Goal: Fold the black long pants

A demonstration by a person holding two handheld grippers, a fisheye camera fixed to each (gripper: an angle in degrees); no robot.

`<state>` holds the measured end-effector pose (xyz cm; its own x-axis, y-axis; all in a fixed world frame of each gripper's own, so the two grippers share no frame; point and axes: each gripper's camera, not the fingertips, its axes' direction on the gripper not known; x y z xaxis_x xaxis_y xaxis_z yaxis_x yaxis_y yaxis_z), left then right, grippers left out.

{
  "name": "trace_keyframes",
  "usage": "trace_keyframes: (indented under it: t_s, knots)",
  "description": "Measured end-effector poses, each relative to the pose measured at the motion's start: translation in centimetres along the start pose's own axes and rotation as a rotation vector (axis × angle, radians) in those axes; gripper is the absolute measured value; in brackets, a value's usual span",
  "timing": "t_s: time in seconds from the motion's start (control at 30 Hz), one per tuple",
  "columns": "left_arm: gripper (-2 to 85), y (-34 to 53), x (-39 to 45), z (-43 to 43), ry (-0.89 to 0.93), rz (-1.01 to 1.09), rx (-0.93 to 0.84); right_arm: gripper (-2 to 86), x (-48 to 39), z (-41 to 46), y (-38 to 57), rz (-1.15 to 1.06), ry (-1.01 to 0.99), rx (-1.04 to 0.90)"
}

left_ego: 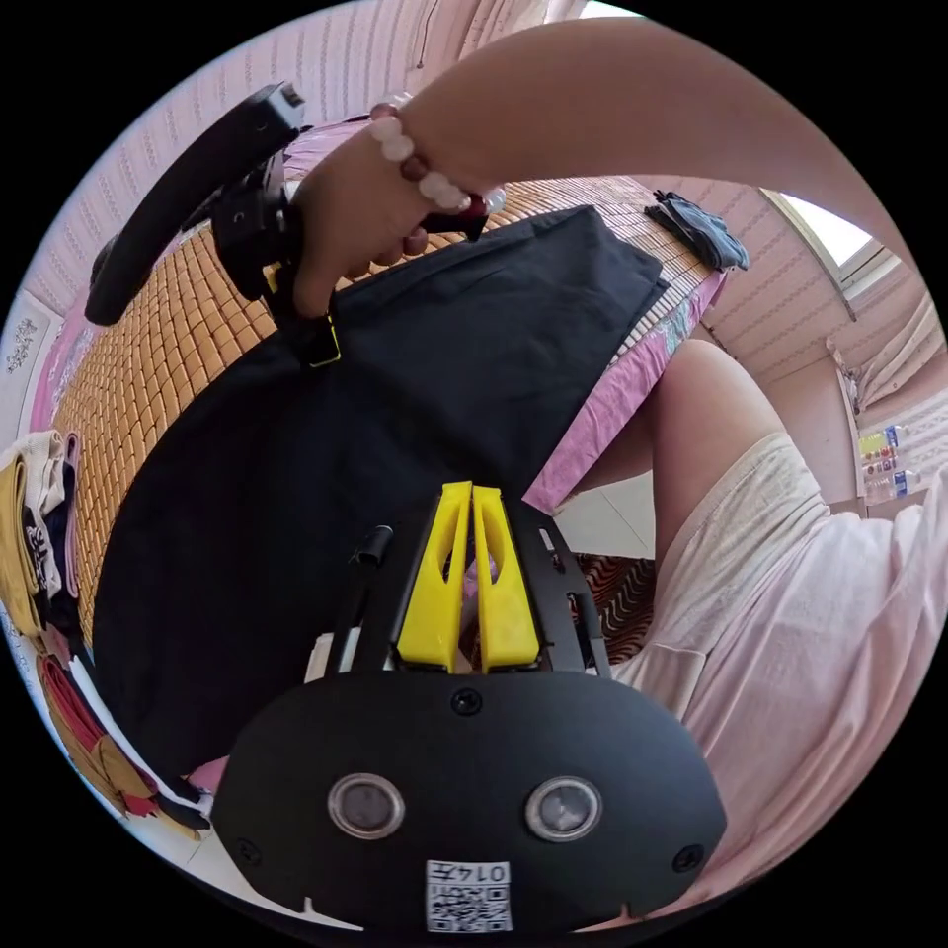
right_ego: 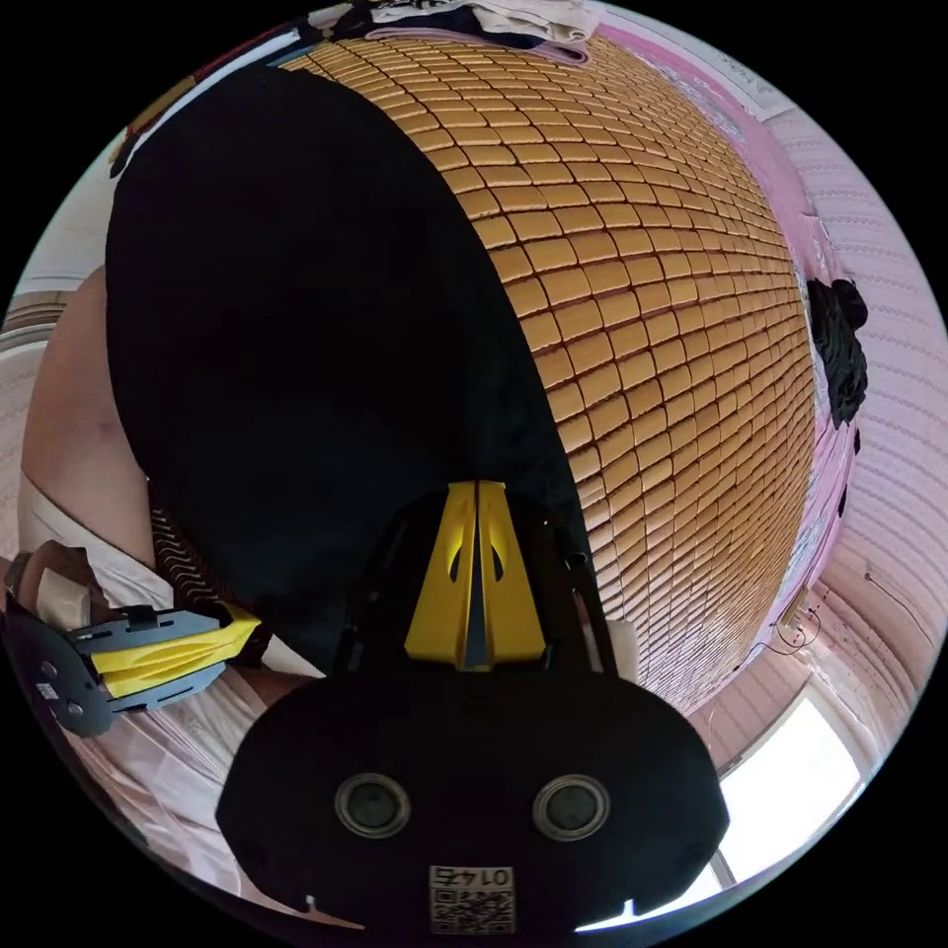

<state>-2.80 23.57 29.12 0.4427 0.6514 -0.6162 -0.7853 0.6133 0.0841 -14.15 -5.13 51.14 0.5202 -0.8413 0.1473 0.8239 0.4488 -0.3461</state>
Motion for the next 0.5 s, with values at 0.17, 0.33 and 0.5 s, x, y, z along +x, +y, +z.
trace_keyframes:
  t_s: [0.17, 0.33, 0.5]
  knots:
    - [-1.0, -1.9, -0.2, 3.5, 0.0, 0.106, -0.116, -0.4, 0.2, 0.7, -0.5, 0.012, -0.035, 0.006]
    - [-1.0, -2.5, -0.4, 3.4, 0.025, 0.144, -0.158, 0.0, -0.8, 1.3, -0.5, -0.042, 0.009, -0.015]
    - [-1.0, -2.6, 1.2, 3.1, 0.038, 0.22, -0.201, 0.2, -2.7, 1.9, 0.2, -0.097, 0.139, -0.055]
